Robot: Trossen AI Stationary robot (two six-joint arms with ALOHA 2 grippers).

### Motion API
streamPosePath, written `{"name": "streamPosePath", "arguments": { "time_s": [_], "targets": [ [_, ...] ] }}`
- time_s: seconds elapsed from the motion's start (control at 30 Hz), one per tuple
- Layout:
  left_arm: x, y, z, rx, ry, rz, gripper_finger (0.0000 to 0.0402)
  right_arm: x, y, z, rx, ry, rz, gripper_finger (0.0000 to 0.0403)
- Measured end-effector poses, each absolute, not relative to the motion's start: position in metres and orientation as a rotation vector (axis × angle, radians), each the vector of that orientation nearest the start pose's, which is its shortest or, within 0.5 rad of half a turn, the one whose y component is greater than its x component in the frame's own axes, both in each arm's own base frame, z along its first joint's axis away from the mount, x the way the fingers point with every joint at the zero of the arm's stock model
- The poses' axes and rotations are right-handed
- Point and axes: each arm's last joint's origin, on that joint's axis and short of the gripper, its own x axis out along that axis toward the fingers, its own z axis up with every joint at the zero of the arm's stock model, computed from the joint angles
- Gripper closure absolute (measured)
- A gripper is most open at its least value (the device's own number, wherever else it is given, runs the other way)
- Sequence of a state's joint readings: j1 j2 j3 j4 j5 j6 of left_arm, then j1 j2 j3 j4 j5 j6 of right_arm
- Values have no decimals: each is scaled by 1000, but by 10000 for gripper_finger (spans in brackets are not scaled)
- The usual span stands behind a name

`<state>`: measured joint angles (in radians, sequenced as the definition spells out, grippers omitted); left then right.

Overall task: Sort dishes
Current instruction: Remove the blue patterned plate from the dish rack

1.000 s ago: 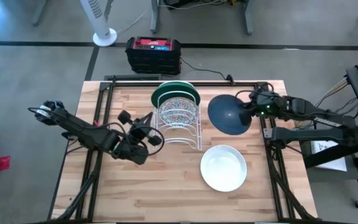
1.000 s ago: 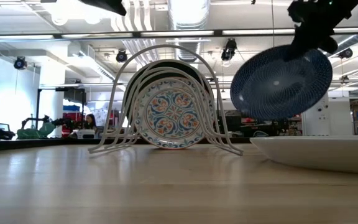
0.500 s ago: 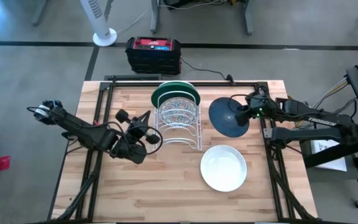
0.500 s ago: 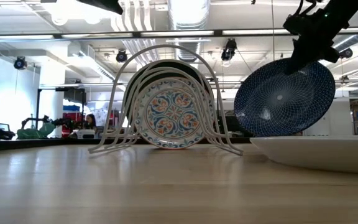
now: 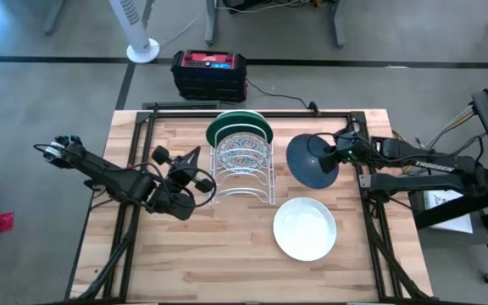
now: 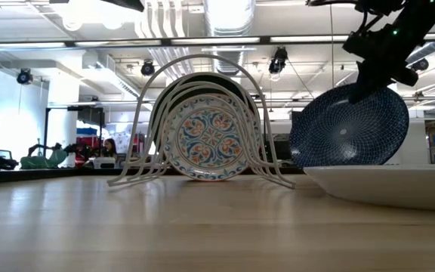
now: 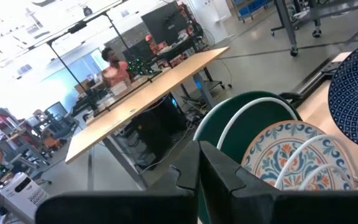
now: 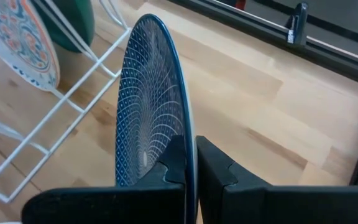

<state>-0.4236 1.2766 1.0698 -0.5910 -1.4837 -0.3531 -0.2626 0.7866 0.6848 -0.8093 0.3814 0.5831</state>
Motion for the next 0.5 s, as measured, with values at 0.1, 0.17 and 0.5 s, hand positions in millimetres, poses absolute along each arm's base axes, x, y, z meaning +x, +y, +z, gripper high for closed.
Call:
{"name": "streamPosePath", "arguments": {
  "time_s": [0.1,0.17,0.5],
  "targets": [
    [235,-74,314,364,295,1054,401,134,-48,245,466,732,-870,401],
    [235,-74,314,363,295,1054,401,135,-48,241,469,738,-878,401],
    [235,-74,314,363,295,1054,401,137,-49,226,498,694,-907,401]
  ]
}}
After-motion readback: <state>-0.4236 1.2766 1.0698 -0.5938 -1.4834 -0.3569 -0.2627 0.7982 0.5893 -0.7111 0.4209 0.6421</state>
